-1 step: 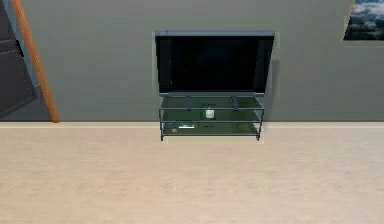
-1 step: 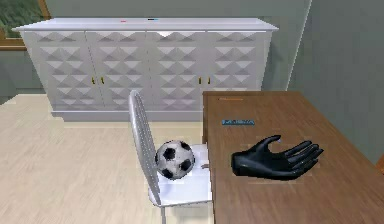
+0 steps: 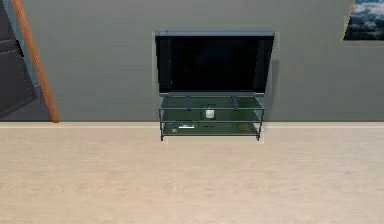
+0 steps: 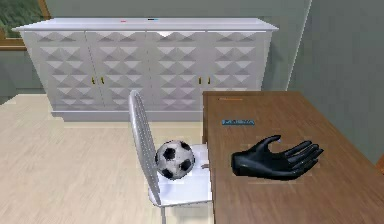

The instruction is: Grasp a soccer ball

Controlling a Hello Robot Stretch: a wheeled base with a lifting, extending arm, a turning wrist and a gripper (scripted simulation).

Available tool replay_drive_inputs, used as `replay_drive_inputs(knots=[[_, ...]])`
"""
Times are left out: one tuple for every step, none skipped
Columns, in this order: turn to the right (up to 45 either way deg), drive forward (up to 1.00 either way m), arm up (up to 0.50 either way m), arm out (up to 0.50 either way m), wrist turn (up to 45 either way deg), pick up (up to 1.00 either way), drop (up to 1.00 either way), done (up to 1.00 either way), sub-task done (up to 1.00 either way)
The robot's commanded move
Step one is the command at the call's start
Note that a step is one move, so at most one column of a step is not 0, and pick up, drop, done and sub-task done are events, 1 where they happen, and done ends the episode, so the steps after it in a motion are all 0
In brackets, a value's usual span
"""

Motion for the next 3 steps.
replay_drive_inputs(knots=[[0.0,0.00,0.20,0.00,0.0,0.00,0.00,0.00,0.00],[0.0,0.00,0.00,0.44,0.0,0.00,0.00,0.00,0.00],[0.0,0.00,0.00,0.00,45.0,0.00,0.00,0.00,0.00]])
